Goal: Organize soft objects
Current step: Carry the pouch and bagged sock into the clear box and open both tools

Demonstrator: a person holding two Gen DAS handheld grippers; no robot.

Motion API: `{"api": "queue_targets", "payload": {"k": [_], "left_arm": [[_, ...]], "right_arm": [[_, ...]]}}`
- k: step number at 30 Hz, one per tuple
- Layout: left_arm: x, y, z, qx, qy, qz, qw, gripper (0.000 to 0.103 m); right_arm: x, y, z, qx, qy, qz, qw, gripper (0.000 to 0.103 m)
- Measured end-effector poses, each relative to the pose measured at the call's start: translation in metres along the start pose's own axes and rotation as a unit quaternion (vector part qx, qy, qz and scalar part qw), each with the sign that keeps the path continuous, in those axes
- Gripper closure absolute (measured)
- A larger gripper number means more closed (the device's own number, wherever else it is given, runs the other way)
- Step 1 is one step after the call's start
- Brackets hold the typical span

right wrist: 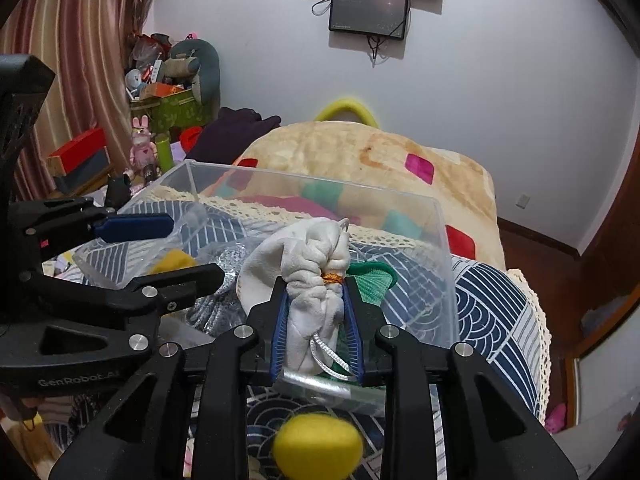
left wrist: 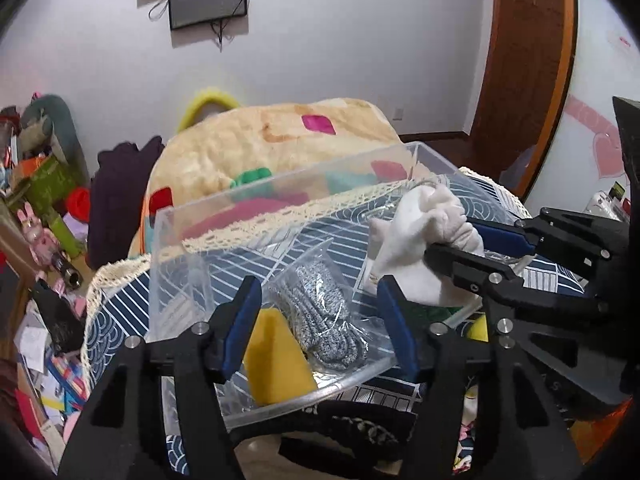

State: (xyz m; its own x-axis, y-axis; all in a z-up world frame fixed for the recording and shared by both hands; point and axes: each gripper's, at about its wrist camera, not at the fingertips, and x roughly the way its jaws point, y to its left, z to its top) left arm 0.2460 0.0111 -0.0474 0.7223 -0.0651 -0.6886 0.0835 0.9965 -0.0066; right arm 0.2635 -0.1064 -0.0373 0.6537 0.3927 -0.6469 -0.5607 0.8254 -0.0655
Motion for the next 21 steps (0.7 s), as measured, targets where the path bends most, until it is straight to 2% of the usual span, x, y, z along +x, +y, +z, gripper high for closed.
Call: {"api": "queue_targets", "payload": {"k": [7,12,16,21], "left_arm": [[-0.023,-0.003,-0.001,0.007,-0.03,0.006,0.9995,0.033],[-0.038,0.002,-0.004,-0.005,-0.045,0.005,0.999,0.033],[-0.051,0.008,-0.006,-0.019,-0.058,0.003,0.9981,0.03],[-0.071,0.016,-0.011,-0.032,-0.078,-0.001,0.9964,0.025]], "right_arm": [[-0.019,-0.004,-0.001,0.008,-0.016,0.005,1.0,0.077],[-0.038,-0.005,-0.002,0.014,-0.039,0.008,0.999,0.076],[-0.058,-0.005,-0.001,0.017,-0.068,0.008,0.998,0.061],[-0.077,-0.004,-0.003,0.017,-0.095,0.006,0.995,0.055]]}}
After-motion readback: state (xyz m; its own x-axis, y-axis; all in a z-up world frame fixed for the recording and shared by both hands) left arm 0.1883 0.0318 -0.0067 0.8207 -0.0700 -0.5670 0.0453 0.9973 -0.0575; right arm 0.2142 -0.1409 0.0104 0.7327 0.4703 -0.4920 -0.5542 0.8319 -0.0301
